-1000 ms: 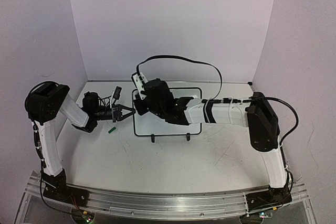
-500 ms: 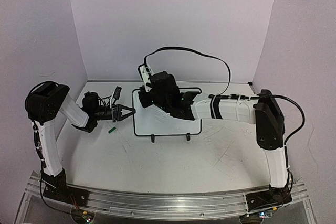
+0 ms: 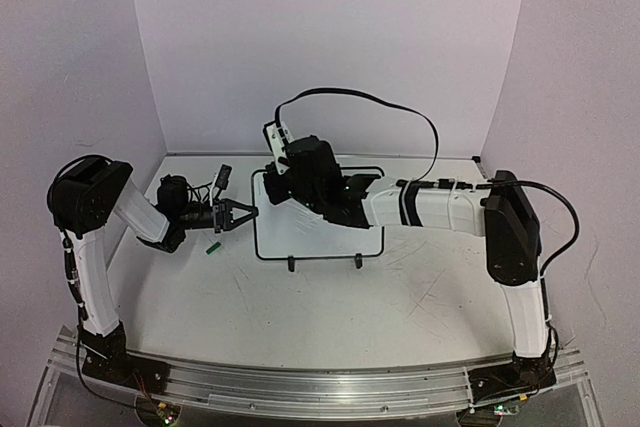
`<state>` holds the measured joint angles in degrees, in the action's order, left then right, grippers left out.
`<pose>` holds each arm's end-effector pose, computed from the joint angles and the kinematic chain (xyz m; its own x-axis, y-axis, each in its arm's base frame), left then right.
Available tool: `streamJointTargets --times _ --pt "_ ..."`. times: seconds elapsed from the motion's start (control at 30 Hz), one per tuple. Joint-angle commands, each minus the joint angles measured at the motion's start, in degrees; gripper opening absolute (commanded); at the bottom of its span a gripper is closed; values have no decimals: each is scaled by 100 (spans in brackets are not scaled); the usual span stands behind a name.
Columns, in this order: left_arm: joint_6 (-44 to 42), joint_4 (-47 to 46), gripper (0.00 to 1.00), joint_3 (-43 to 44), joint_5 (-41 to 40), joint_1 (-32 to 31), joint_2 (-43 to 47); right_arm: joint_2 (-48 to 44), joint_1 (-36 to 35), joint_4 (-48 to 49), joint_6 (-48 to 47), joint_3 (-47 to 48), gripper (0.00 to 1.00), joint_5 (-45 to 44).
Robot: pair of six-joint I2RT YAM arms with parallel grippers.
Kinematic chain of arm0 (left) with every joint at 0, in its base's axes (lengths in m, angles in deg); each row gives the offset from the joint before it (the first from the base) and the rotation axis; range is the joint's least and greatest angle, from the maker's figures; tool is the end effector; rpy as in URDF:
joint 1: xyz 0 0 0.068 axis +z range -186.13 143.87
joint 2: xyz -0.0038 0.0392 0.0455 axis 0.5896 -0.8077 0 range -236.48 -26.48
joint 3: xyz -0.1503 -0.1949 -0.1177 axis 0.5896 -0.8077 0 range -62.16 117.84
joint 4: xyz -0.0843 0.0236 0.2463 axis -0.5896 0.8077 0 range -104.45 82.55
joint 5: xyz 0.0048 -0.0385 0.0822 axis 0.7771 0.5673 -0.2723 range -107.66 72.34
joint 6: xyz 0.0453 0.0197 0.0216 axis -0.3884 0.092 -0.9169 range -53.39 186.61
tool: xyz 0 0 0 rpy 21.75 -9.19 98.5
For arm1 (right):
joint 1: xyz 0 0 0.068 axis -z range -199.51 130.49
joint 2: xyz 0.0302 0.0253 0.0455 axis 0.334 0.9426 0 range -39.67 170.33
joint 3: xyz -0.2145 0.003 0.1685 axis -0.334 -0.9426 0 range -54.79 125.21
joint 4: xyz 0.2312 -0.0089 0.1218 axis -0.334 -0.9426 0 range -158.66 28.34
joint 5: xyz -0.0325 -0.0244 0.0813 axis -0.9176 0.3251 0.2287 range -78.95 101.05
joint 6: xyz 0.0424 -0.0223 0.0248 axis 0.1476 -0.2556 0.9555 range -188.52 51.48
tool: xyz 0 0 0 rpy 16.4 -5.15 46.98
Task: Write a sentence on the whiteboard
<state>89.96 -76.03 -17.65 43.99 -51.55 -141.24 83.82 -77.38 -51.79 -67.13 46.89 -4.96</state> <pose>0.3384 -0.1259 0.1293 -0.5158 -0.0529 -0.8551 0.8284 0.2238 -0.5135 0.2855 0.4363 0.2759 -0.1263 -0.1573 -0.9794 -0.6676 0.7438 -0.0334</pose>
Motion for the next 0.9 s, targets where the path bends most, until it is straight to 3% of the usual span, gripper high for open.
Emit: streamJointTargets --times 0.0,0.87 --pt "-41 -108 0 -17 -91 62 233 162 23 46 76 342 0 -26" --pt "-41 -109 0 -22 -89 59 242 299 29 -63 402 244 0 219"
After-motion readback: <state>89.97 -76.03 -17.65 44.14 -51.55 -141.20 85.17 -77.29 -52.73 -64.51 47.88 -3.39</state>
